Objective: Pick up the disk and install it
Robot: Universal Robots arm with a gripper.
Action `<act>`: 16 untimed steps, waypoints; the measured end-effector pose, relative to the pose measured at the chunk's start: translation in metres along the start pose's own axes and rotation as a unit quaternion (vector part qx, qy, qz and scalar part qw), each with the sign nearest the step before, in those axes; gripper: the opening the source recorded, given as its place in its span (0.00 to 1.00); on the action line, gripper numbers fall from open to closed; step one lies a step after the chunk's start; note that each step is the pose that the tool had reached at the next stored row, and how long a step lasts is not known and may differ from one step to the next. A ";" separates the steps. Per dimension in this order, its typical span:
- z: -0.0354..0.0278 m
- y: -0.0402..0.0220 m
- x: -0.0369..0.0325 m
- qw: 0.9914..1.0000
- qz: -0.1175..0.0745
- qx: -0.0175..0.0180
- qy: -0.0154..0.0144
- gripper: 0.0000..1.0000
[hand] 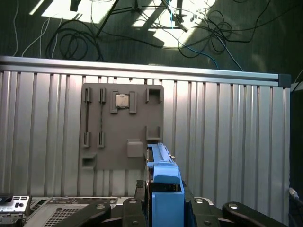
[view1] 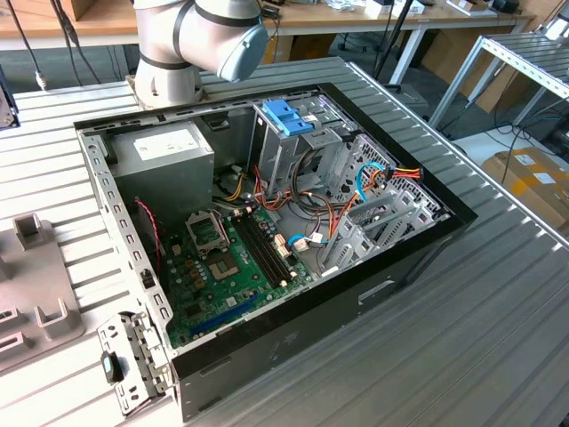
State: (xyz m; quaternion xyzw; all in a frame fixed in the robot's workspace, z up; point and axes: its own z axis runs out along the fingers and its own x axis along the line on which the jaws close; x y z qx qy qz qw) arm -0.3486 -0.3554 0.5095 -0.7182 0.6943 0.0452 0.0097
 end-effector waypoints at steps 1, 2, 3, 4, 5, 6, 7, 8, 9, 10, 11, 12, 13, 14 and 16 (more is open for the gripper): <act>0.0000 -0.0005 0.0000 1.000 0.000 0.000 0.000 0.37; -0.0001 -0.0009 0.0000 1.000 0.000 0.000 0.000 0.37; -0.0001 -0.0017 0.0001 1.000 0.000 0.000 0.000 0.37; -0.0001 -0.0022 0.0001 1.000 0.000 0.000 0.000 0.37; -0.0001 -0.0029 0.0001 1.000 0.000 0.000 0.000 0.37; -0.0002 -0.0041 0.0002 1.000 0.000 0.000 0.000 0.37; -0.0002 -0.0047 0.0002 1.000 0.000 0.000 0.000 0.37; -0.0003 -0.0052 0.0002 1.000 0.000 0.000 0.000 0.37; -0.0003 -0.0061 0.0002 1.000 0.000 0.000 0.000 0.37; -0.0003 -0.0065 0.0002 1.000 0.000 0.000 0.000 0.37; -0.0003 -0.0070 0.0002 1.000 0.000 0.000 0.000 0.37; -0.0004 -0.0076 0.0003 1.000 0.000 0.000 0.000 0.37; -0.0004 -0.0081 0.0003 1.000 0.000 0.000 0.000 0.37; -0.0004 -0.0091 0.0003 1.000 0.000 0.000 0.000 0.37; -0.0005 -0.0101 0.0003 1.000 0.000 0.000 0.000 0.37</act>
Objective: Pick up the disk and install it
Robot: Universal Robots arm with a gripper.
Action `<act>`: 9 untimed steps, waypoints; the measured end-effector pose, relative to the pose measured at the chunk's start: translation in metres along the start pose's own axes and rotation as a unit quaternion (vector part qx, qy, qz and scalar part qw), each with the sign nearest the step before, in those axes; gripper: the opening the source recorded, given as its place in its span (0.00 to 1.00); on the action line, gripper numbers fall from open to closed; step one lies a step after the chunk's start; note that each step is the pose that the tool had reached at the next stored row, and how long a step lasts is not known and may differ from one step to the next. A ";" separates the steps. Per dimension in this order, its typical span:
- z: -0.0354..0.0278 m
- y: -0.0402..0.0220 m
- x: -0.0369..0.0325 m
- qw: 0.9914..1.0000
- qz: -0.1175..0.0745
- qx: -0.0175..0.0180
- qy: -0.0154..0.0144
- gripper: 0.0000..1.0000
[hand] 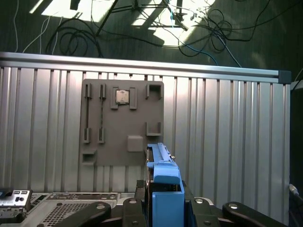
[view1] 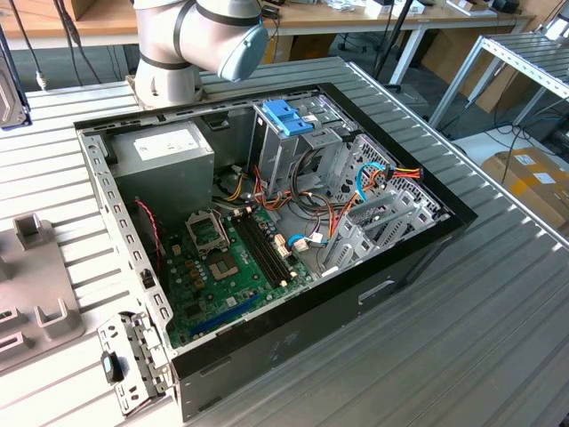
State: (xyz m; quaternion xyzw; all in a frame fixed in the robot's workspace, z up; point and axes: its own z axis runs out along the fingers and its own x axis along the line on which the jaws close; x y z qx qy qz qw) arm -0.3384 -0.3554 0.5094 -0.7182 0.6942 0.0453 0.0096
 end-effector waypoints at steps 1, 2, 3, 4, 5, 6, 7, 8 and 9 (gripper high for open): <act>0.0000 -0.0005 0.0000 1.000 0.000 0.000 0.000 0.37; -0.0001 -0.0011 0.0000 1.000 0.000 0.000 0.000 0.37; -0.0001 -0.0020 0.0001 1.000 0.000 0.000 0.000 0.37; -0.0001 -0.0029 0.0001 1.000 0.000 0.000 0.000 0.37; -0.0002 -0.0035 0.0001 1.000 0.000 0.000 0.000 0.37; -0.0002 -0.0039 0.0001 1.000 0.000 0.000 0.000 0.37; -0.0002 -0.0048 0.0002 1.000 0.000 0.000 0.000 0.37; -0.0002 -0.0055 0.0002 1.000 0.000 0.000 0.000 0.37; -0.0003 -0.0060 0.0002 1.000 0.000 0.000 0.000 0.37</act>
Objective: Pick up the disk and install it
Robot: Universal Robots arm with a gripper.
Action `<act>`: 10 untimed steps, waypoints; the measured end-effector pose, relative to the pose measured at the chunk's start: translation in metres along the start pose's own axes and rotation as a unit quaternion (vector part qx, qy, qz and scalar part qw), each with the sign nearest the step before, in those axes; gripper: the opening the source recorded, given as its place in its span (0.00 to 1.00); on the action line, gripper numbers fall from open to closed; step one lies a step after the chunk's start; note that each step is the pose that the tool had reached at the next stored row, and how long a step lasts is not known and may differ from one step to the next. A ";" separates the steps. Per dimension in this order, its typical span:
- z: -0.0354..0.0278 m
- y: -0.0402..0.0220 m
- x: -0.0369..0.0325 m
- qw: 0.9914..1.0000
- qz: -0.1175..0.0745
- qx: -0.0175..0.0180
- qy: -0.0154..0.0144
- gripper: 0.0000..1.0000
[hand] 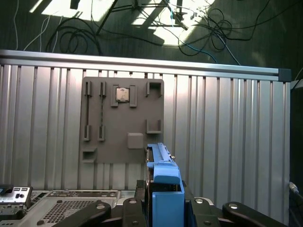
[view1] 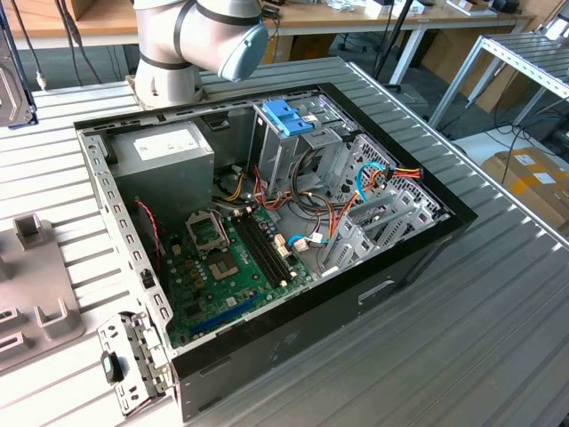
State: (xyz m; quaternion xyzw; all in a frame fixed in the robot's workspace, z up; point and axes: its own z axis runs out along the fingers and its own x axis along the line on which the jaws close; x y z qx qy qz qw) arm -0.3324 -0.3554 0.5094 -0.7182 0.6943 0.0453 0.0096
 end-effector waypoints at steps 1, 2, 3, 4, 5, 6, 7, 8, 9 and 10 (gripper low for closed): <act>0.0000 -0.0005 0.0000 1.000 0.000 0.000 0.000 0.37; 0.0000 -0.0014 0.0001 1.000 0.000 0.000 0.000 0.37; -0.0001 -0.0029 0.0001 1.000 0.000 0.000 0.000 0.37; -0.0001 -0.0036 0.0001 1.000 0.000 0.000 0.000 0.37; -0.0002 -0.0040 0.0001 1.000 0.000 0.000 0.000 0.37; -0.0002 -0.0048 0.0002 1.000 0.000 0.000 0.000 0.37; -0.0002 -0.0053 0.0002 1.000 0.000 0.000 0.000 0.37; -0.0003 -0.0057 0.0002 1.000 0.000 0.000 0.000 0.37; -0.0002 -0.0063 0.0002 1.000 0.000 0.000 0.000 0.37; -0.0003 -0.0067 0.0002 1.000 0.000 0.000 0.000 0.37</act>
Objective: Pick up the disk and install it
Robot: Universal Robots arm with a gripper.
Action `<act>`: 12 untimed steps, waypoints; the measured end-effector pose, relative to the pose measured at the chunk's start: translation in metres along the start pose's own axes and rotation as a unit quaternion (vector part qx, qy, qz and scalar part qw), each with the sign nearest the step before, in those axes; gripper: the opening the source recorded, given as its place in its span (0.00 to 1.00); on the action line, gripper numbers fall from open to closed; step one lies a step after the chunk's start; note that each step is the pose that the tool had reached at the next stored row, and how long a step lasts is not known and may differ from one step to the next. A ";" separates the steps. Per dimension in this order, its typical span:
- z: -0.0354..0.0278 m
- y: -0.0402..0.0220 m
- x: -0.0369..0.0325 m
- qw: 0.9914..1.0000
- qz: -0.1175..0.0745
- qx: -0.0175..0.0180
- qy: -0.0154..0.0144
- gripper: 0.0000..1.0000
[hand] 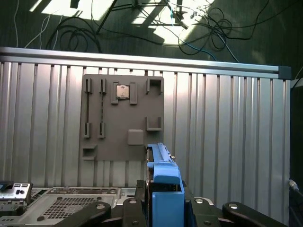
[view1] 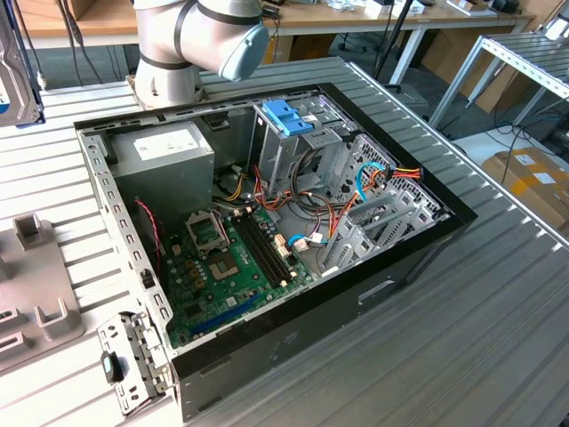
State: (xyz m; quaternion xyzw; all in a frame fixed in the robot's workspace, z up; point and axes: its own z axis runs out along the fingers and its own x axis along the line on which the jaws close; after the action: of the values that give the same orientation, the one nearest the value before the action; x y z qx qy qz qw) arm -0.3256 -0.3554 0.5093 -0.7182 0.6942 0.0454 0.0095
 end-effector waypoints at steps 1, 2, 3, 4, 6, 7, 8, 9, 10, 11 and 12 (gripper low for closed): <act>0.0000 -0.0006 0.0000 1.000 0.000 0.000 0.000 0.37; 0.0000 -0.0010 0.0000 1.000 0.000 0.000 0.000 0.37; -0.0001 -0.0015 0.0000 1.000 0.000 0.000 0.000 0.37; -0.0001 -0.0019 0.0001 1.000 0.000 0.000 0.000 0.37; -0.0001 -0.0029 0.0001 1.000 0.000 0.000 0.000 0.37; -0.0001 -0.0034 0.0001 1.000 0.000 0.000 0.000 0.37; -0.0001 -0.0038 0.0001 1.000 0.000 0.000 0.000 0.37; -0.0002 -0.0045 0.0002 1.000 0.000 0.000 0.000 0.37; -0.0002 -0.0049 0.0002 1.000 0.000 0.000 0.000 0.37; -0.0003 -0.0054 0.0002 1.000 0.000 0.000 0.000 0.37; -0.0003 -0.0060 0.0002 1.000 0.000 0.000 0.000 0.37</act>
State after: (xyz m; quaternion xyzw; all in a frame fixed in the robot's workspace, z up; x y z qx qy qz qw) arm -0.3196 -0.3554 0.5093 -0.7182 0.6942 0.0454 0.0095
